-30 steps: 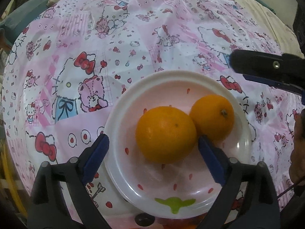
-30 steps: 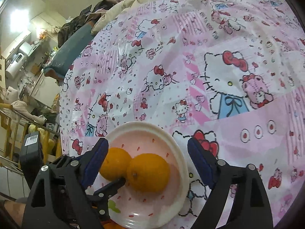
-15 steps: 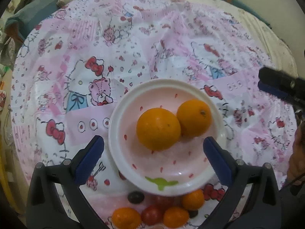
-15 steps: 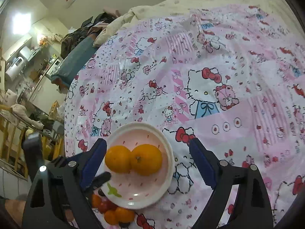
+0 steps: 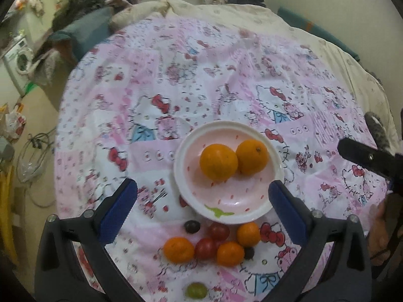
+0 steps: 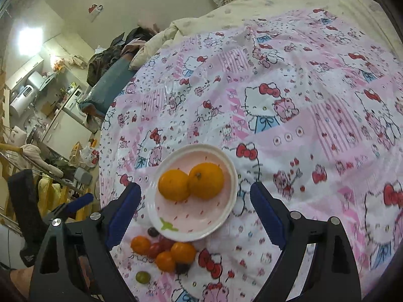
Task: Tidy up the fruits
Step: 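Lift both open tools away from the plate, then grasp another orange from the pile with the left tool, then grasp a dark plum with the right tool while the left tool holds its orange, then carry the orange over the plate with the left tool while the right tool carries the dark plum, then release the orange onto the plate with the left tool while the right tool releases the plum, then lift both open tools away from the plate, then grasp a red tomato with the left tool while the right tool grasps a small orange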
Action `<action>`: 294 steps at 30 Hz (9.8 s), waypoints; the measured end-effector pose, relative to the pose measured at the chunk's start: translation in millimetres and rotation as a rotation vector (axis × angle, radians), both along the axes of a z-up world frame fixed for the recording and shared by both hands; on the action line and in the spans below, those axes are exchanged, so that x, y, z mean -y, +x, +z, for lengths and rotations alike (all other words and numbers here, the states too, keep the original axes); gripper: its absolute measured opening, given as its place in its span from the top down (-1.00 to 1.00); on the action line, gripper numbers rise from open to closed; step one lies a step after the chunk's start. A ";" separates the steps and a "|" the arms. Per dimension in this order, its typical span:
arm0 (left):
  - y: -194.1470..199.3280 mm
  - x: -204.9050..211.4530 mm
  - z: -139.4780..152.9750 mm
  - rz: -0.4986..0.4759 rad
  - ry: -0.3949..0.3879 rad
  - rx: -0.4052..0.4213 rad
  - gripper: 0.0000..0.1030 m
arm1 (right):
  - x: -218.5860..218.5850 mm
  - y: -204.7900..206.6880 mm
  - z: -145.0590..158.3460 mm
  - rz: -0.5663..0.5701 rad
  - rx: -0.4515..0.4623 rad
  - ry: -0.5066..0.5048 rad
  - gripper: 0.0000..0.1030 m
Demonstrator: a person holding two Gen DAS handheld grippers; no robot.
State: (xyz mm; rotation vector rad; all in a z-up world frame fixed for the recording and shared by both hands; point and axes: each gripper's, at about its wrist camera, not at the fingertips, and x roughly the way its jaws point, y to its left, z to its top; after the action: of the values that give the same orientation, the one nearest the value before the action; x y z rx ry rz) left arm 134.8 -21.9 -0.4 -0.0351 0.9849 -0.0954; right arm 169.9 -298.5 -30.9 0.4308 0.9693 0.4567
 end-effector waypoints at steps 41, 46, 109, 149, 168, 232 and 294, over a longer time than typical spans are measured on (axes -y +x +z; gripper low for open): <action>-34.1 -44.1 -99.5 0.160 -0.061 -0.377 -0.60 | -14.6 -42.2 -49.9 0.033 -0.139 -0.013 -0.76; -27.4 -45.1 -114.7 0.195 -0.114 -0.424 -0.37 | -10.8 -42.5 -49.5 0.027 -0.147 0.008 -0.76; -34.8 -55.6 -67.3 0.206 -0.188 -0.309 0.28 | -104.1 -94.2 -89.7 0.531 -0.028 -0.358 0.59; -17.6 -33.1 -36.3 0.126 -0.066 -0.146 0.28 | -1.9 -35.0 9.7 0.102 0.178 -0.053 0.59; 61.0 -20.5 -1.1 0.069 -0.048 -0.119 0.28 | -28.1 48.4 32.3 0.141 0.180 -0.045 0.59; 153.3 4.4 -88.2 -0.011 -0.168 -0.222 -0.56 | -14.0 133.2 -64.7 0.115 -0.100 0.091 -0.24; -43.0 -21.9 -29.2 0.116 0.010 -0.038 -0.67 | -12.5 -38.5 -25.0 0.048 -0.028 -0.047 -0.67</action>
State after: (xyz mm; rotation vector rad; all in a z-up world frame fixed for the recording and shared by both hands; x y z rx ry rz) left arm 91.8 0.0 -29.6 -0.0846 1.0187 0.0169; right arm 131.4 -286.0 -55.9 0.3729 1.0169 0.4709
